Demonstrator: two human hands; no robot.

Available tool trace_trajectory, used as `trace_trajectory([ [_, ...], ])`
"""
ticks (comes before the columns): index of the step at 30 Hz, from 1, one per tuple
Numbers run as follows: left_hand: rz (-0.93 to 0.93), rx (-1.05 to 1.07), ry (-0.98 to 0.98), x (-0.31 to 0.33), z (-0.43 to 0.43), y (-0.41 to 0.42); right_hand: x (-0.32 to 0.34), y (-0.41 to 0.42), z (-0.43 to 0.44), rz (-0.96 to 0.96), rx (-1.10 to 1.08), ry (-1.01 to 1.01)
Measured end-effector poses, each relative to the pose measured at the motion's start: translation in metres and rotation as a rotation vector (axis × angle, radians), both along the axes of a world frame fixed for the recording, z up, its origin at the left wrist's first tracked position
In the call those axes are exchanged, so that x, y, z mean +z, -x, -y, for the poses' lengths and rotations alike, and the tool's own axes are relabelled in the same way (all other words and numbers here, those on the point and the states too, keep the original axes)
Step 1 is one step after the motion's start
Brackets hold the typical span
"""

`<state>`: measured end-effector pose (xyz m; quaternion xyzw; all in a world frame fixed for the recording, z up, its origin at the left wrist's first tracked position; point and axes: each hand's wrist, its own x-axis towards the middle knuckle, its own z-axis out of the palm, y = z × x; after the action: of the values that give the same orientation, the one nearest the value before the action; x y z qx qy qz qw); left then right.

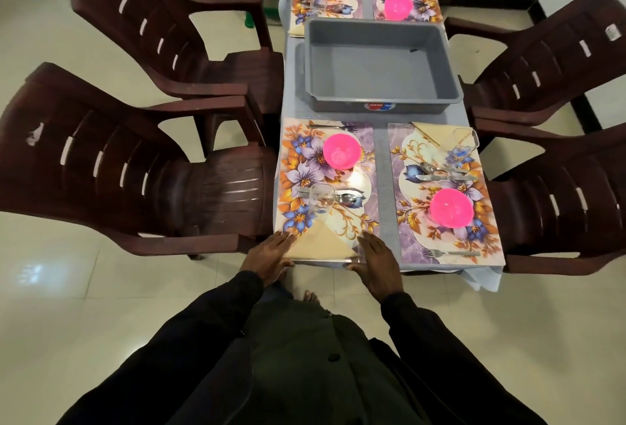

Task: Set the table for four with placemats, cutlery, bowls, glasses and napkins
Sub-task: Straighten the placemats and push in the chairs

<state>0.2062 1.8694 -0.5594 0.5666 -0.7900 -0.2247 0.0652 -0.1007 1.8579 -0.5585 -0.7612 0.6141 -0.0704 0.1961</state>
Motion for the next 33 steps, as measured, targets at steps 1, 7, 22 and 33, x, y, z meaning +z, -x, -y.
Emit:
trace_trajectory([
  [1, -0.017, 0.012, 0.007, 0.005, -0.001, -0.006, 0.007, -0.004, -0.006, 0.026, -0.02, 0.003],
  [7, -0.085, 0.139, 0.094, 0.034, -0.011, -0.047, 0.044, -0.054, -0.025, 0.174, -0.079, 0.082],
  [22, -0.067, 0.407, 0.438, 0.051, -0.079, -0.323, 0.064, -0.386, -0.012, 0.081, 0.358, 0.116],
  [33, 0.011, 0.62, 0.507, 0.107, -0.096, -0.517, 0.089, -0.597, 0.016, 0.045, 0.388, 0.049],
])
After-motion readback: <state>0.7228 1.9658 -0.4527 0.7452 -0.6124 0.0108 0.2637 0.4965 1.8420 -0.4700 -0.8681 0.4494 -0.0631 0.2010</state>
